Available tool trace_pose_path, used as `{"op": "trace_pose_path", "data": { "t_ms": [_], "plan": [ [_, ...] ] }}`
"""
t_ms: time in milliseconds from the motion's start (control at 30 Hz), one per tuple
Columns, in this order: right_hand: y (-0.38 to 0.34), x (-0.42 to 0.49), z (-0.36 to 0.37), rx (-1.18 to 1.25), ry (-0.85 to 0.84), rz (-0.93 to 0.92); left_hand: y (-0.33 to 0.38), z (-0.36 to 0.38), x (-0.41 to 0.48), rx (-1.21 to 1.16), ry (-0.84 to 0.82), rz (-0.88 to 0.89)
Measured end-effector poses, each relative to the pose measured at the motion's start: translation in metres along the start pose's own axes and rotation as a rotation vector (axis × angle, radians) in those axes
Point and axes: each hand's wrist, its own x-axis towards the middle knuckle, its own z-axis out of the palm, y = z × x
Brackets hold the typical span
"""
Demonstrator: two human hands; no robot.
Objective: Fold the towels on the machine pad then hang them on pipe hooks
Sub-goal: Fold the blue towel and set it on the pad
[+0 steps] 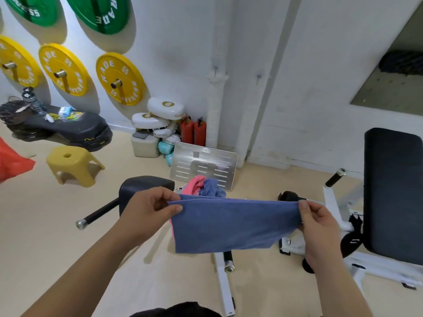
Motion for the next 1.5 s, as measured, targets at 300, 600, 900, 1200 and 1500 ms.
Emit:
{"op": "trace_pose_path", "data": {
  "t_ms": [300,600,900,1200,1500],
  "plan": [
    [0.000,0.008,0.010,-0.062,-0.073,0.047,-0.003,-0.003,0.000,-0.165,0.020,-0.103],
    [-0.016,0.017,0.013,-0.119,-0.107,0.048,0.008,-0.002,0.013,-0.340,0.066,-0.139],
    [-0.030,-0.024,0.046,-0.004,-0.255,0.140,0.037,0.053,0.012,-0.256,0.173,-0.156],
    [-0.036,-0.072,0.077,0.040,-0.485,0.057,0.060,0.094,-0.027,-0.401,0.048,-0.087],
    [-0.037,-0.068,0.075,0.072,-0.468,0.059,0.064,0.088,-0.034,-0.436,-0.033,-0.086]
  ]
}}
